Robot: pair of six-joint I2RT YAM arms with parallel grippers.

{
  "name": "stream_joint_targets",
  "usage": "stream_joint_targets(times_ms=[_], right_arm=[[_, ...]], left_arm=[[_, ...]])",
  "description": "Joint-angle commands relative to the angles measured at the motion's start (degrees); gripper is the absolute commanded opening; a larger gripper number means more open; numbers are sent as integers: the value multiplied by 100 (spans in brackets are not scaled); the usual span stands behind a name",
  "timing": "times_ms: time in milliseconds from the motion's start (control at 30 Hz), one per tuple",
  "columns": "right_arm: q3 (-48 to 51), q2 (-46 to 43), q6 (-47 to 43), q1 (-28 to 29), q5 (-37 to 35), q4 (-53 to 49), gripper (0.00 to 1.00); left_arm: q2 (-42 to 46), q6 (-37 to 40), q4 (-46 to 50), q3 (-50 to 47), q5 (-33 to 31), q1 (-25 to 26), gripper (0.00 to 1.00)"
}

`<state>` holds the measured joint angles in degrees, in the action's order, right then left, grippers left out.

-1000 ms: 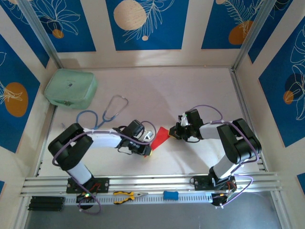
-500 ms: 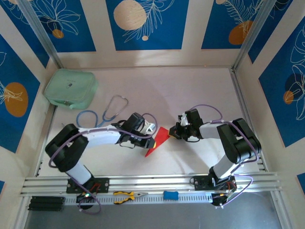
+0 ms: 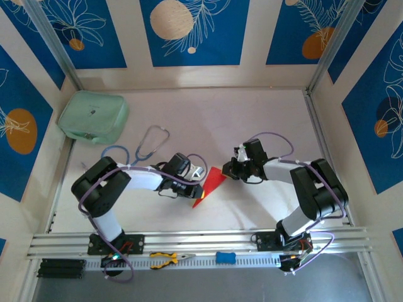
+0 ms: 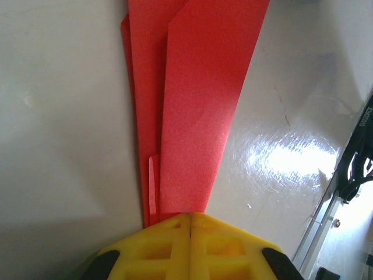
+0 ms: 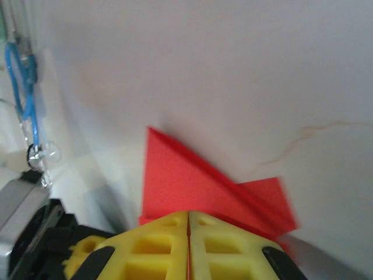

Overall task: Fold a paper plane with a square sheet of paper (pick it up from the middle)
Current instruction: Perform the fifth fold on the wing at the bottom-center of the table.

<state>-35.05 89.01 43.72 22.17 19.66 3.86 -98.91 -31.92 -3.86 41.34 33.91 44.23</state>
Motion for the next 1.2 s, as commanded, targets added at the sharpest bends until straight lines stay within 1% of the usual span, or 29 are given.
stream_joint_targets(times_ms=[0,100,167,233,333,467,600,633,767,833,900,967,1067,1167], right_arm=[[3,-152,270,514,-73,194,10],[178,-67,544,1016,-439,423,10],[379,36,771,1225,-526,787,10],[484,223,857,1337,-570,926,9],[581,446,912,1309,-661,985,9],[588,470,770,905,-703,841,9],[649,451,691,108,-123,1183,9],[640,430,663,-50,-74,1188,9],[445,435,507,-648,-111,777,9],[411,416,479,-851,-42,735,9],[398,287,441,-947,96,699,10],[408,17,393,-940,30,495,11],[540,-614,353,-886,-107,153,13],[765,-1270,478,-667,-214,-56,19]], left_arm=[[-272,-36,421,-171,-280,-13,0],[-244,-82,403,-158,-259,-28,0],[-223,-106,429,-162,-281,-36,0],[-191,-104,425,-186,-296,-49,0],[-147,-135,408,-221,-280,-70,0],[-143,-137,418,-232,-291,-72,0],[-204,-140,404,-208,-254,-73,0],[-210,-144,404,-205,-244,-78,0],[-217,-169,326,-223,-195,-81,0],[-206,-165,324,-223,-191,-74,0],[-160,-173,316,-224,-199,-73,0],[-107,-198,300,-223,-205,-74,0],[-12,-292,253,-203,-190,-73,0],[355,-559,63,-232,-199,-71,0]])
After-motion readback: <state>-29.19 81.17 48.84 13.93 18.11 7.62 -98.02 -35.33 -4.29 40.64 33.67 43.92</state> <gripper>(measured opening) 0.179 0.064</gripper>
